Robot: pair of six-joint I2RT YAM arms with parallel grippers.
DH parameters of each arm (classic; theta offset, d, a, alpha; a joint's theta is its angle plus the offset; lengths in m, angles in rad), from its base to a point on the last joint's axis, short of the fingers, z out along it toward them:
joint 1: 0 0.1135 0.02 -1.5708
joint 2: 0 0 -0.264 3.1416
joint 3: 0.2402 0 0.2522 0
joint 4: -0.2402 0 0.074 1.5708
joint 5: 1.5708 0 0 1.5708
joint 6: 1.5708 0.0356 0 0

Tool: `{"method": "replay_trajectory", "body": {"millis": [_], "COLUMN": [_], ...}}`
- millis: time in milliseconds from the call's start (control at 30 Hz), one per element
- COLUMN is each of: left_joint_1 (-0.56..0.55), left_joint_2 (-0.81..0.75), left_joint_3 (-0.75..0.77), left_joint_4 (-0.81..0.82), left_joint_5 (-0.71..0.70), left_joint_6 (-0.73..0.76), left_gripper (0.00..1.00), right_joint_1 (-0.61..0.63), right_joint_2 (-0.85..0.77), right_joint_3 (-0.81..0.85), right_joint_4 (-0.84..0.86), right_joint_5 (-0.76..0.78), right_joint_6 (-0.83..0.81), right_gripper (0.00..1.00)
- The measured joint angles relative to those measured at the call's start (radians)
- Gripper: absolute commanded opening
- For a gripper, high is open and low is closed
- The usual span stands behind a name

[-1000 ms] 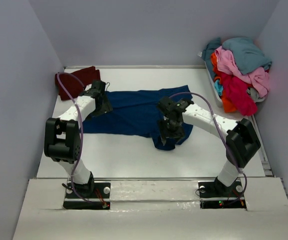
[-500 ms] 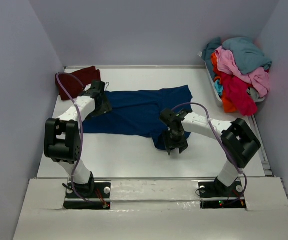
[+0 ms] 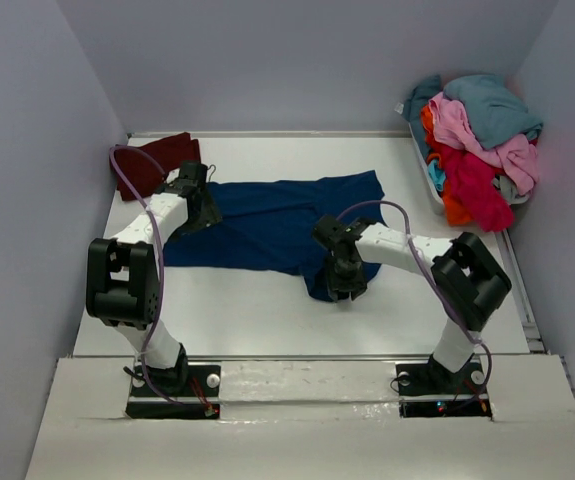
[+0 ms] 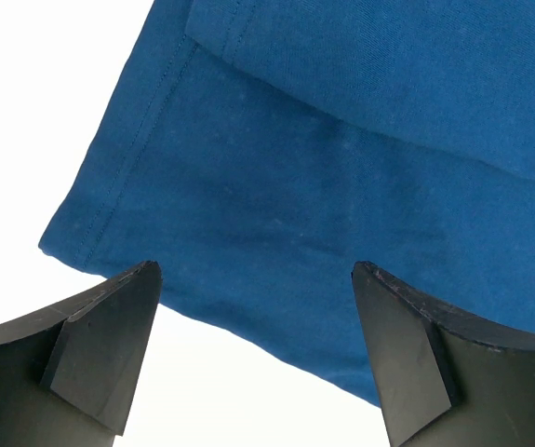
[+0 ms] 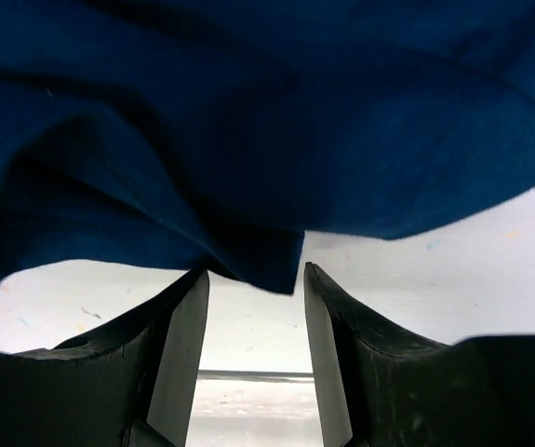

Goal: Fold and stack the t-shirts
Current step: Grap the side of the flattened tshirt closest away from the robot with both arms

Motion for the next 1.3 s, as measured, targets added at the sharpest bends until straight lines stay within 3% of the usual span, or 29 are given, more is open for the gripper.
{"method": "replay_trajectory", "body": {"millis": [100,267,400,700,933,1300], "left_joint_1": [0.000,0.000,0.005,0.008,0.008,0.008], "left_joint_2": [0.000,0.000,0.000,0.000,0.000,0.000], "left_joint_3": [0.000,0.000,0.000,0.000,0.000,0.001], "left_joint_4": [0.000,0.000,0.000,0.000,0.000,0.000], "left_joint_5": [0.000,0.000,0.000,0.000,0.000,0.000], "left_joint_6": [0.000,0.001,0.002,0.004,0.004,0.006], "left_gripper": [0.96,0.96,0.96,0.96,0.96,0.96], "right_joint_1": [0.001,0.003,0.003,0.003,0.003,-0.011], "right_joint_2": [0.021,0.038,0.038,-0.051,-0.135,0.088], "right_joint_3": [0.022,0.055,0.063,0.095,0.300,0.428], "right_joint_4": [0.003,0.004,0.001,-0.109,-0.237,-0.237], "right_joint_5": [0.017,0.036,0.041,0.066,0.132,0.195], "right_joint_6": [0.003,0.007,0.012,0.016,0.023,-0.018], "right_gripper": [0.49,0.23,0.12,0.10,0.11,0.11]}}
